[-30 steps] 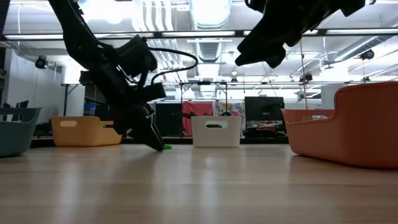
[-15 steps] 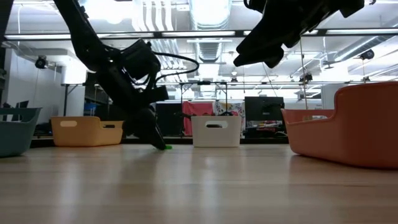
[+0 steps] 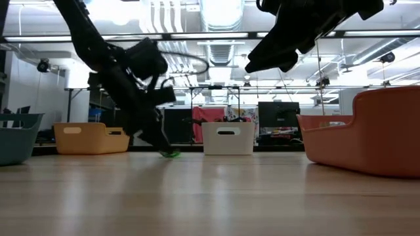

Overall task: Sort rubber bands into baskets
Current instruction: Put the green rubber band into the white bin

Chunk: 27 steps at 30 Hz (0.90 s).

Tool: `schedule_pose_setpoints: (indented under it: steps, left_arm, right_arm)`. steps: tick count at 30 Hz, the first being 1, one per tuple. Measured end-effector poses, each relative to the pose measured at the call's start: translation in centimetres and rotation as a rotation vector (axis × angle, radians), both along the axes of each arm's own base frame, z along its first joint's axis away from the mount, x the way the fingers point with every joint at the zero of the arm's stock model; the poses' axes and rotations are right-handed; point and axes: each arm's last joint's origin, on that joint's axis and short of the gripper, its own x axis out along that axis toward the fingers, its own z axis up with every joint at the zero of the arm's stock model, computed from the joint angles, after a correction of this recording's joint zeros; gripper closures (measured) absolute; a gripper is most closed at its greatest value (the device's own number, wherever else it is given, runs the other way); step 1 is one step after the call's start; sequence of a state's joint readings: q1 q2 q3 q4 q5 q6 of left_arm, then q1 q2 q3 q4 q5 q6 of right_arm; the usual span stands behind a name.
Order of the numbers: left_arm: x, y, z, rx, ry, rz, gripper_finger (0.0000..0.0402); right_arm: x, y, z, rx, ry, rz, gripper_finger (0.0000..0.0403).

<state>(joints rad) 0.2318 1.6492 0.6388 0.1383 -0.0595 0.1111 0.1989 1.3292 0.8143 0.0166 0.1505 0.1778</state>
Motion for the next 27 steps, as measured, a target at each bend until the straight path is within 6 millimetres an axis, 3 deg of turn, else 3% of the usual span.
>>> schedule_pose_setpoints:
  steps: [10, 14, 20, 27]
  left_arm:
    - [0.2, -3.8, 4.2, -0.030, -0.181, -0.144, 0.0401]
    - [-0.2, -4.2, 5.2, -0.018, -0.194, -0.157, 0.0401]
    - [-0.4, -3.3, 4.3, 0.053, -0.128, -0.064, 0.0387]
    - [0.1, -1.4, 1.2, 0.038, -0.028, 0.002, 0.0328]
  right_arm:
    - [0.5, 0.0, -1.0, -0.035, 0.019, -0.023, 0.0232]
    - [0.7, 0.0, -1.2, -0.036, 0.023, -0.023, 0.0232]
    - [0.7, 0.0, -1.2, -0.035, 0.020, -0.023, 0.0232]
    - [0.7, 0.0, -1.2, -0.040, 0.019, -0.020, 0.0232]
